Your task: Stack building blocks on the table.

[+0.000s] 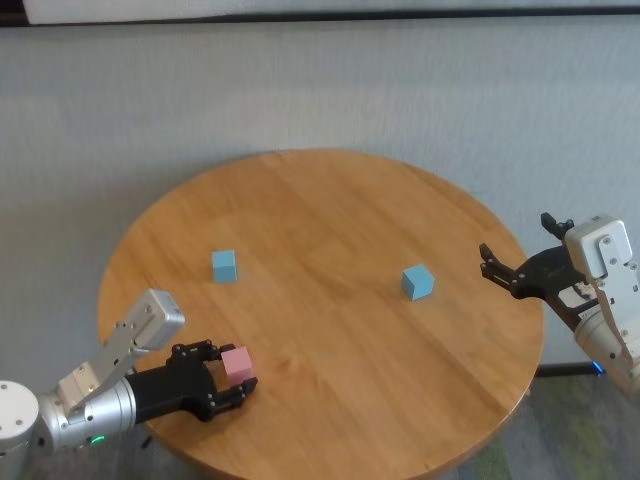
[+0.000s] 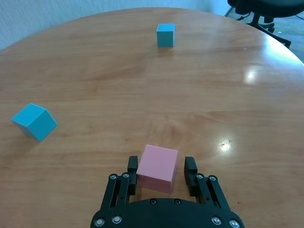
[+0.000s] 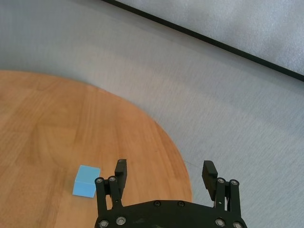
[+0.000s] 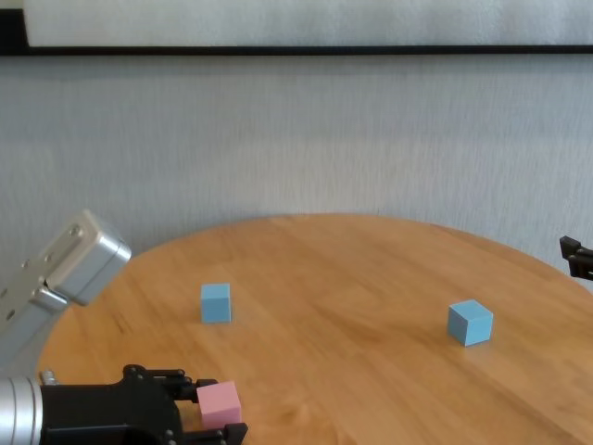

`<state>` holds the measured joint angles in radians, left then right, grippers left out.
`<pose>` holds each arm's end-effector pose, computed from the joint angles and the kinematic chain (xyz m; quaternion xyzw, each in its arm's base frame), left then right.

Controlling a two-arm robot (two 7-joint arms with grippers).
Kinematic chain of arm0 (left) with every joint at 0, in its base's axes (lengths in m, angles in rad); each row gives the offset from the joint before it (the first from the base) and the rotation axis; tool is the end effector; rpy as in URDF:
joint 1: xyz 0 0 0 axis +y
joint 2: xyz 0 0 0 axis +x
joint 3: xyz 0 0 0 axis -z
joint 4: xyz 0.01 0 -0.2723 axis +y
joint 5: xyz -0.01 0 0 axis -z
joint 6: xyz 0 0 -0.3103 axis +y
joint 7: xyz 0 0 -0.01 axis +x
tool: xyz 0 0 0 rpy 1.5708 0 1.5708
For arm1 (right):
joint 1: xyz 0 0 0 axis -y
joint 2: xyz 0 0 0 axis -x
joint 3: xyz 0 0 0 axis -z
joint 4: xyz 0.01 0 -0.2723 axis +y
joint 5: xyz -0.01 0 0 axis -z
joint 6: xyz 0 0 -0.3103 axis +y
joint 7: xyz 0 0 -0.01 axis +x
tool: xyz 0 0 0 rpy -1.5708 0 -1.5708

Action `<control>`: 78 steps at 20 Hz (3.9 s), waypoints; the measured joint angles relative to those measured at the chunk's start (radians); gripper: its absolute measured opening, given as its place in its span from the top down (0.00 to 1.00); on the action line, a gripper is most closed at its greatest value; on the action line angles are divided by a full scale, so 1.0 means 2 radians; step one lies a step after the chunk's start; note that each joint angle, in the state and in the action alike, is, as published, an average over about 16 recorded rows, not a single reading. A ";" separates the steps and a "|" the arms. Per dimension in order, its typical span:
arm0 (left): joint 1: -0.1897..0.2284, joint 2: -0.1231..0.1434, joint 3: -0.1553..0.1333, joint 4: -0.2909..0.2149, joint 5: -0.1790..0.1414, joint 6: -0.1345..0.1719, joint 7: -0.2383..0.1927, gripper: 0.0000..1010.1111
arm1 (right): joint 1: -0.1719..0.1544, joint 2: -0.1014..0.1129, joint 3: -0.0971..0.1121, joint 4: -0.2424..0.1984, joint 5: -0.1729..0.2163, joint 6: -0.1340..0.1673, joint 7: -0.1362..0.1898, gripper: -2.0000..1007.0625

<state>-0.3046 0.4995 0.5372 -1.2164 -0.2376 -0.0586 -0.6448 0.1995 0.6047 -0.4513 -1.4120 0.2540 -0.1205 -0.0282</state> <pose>0.3776 0.0501 -0.3211 0.2068 -0.0142 0.2877 0.9350 0.3566 -0.0722 -0.2883 -0.1415 -0.1324 -0.5799 0.7913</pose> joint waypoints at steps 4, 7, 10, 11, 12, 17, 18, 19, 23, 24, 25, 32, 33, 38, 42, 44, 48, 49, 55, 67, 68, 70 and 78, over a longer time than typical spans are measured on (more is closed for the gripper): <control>0.002 0.000 -0.002 -0.006 0.001 0.001 0.004 0.45 | 0.000 0.000 0.000 0.000 0.000 0.000 0.000 0.01; 0.005 0.001 -0.005 -0.015 0.002 0.003 0.010 0.52 | 0.000 0.000 0.000 0.000 0.000 0.000 0.000 0.01; 0.007 0.001 -0.009 -0.026 0.004 0.007 0.017 0.57 | 0.000 0.000 0.000 0.000 0.000 0.000 0.000 0.01; 0.007 0.001 -0.010 -0.030 0.004 0.009 0.020 0.58 | 0.000 0.000 0.000 0.000 0.000 0.000 0.000 0.01; 0.007 0.000 -0.011 -0.034 0.005 0.011 0.023 0.59 | 0.000 0.000 0.000 0.000 0.000 0.000 0.000 0.01; 0.003 -0.007 -0.015 -0.050 0.008 0.020 0.033 0.60 | 0.000 0.000 0.000 0.000 0.000 0.000 0.000 0.01; 0.000 -0.010 -0.014 -0.052 0.009 0.021 0.034 0.60 | 0.000 0.000 0.000 0.000 0.000 0.000 0.000 0.01; -0.003 -0.013 -0.014 -0.052 0.010 0.023 0.035 0.60 | 0.000 0.000 0.000 0.000 0.000 0.000 0.000 0.01; -0.019 -0.029 -0.006 -0.044 0.016 0.027 0.034 0.60 | 0.000 0.000 0.000 0.000 0.000 0.000 0.000 0.01; -0.024 -0.034 -0.003 -0.039 0.018 0.028 0.033 0.60 | 0.000 0.000 0.000 0.000 0.000 0.000 0.000 0.01; -0.029 -0.039 0.000 -0.034 0.020 0.029 0.032 0.60 | 0.000 0.000 0.000 0.000 0.000 0.000 0.000 0.01; -0.064 -0.072 0.019 0.018 0.029 0.028 0.024 0.60 | 0.000 0.000 0.000 0.000 0.000 0.000 0.000 0.01; -0.069 -0.076 0.020 0.027 0.030 0.027 0.024 0.60 | 0.000 0.000 0.000 0.000 0.000 0.000 0.000 0.01; -0.092 -0.094 0.024 0.070 0.032 0.022 0.020 0.60 | 0.000 0.000 0.000 0.000 0.000 0.000 0.000 0.01; -0.110 -0.107 0.024 0.102 0.032 0.016 0.017 0.60 | 0.000 0.000 0.000 0.000 0.000 0.000 0.000 0.01; -0.119 -0.112 0.024 0.116 0.033 0.013 0.016 0.60 | 0.000 0.000 0.000 0.000 0.000 0.000 0.000 0.01; -0.133 -0.122 0.027 0.138 0.037 0.009 0.014 0.60 | 0.000 0.000 0.000 0.000 0.000 0.000 0.000 0.01; -0.136 -0.124 0.028 0.142 0.039 0.009 0.013 0.60 | 0.000 0.000 0.000 0.000 0.000 0.000 0.000 0.01; -0.147 -0.131 0.036 0.158 0.049 0.008 0.010 0.60 | 0.000 0.000 0.000 0.000 0.000 0.000 0.000 0.01; -0.146 -0.137 0.040 0.169 0.055 0.010 0.003 0.60 | 0.000 0.000 0.000 0.000 0.000 0.000 0.000 0.01; -0.146 -0.137 0.039 0.170 0.055 0.010 0.002 0.60 | 0.000 0.000 0.000 0.000 0.000 0.000 0.000 0.01; -0.146 -0.138 0.039 0.173 0.054 0.010 0.001 0.60 | 0.000 0.000 0.000 0.000 0.000 0.000 0.000 0.01; -0.149 -0.141 0.036 0.183 0.049 0.008 -0.004 0.59 | 0.000 0.000 0.000 0.000 0.000 0.000 0.000 0.01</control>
<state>-0.6024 0.2166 0.6094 -0.8514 -0.1395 -0.0425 -0.6520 0.1995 0.6047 -0.4514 -1.4120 0.2540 -0.1205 -0.0282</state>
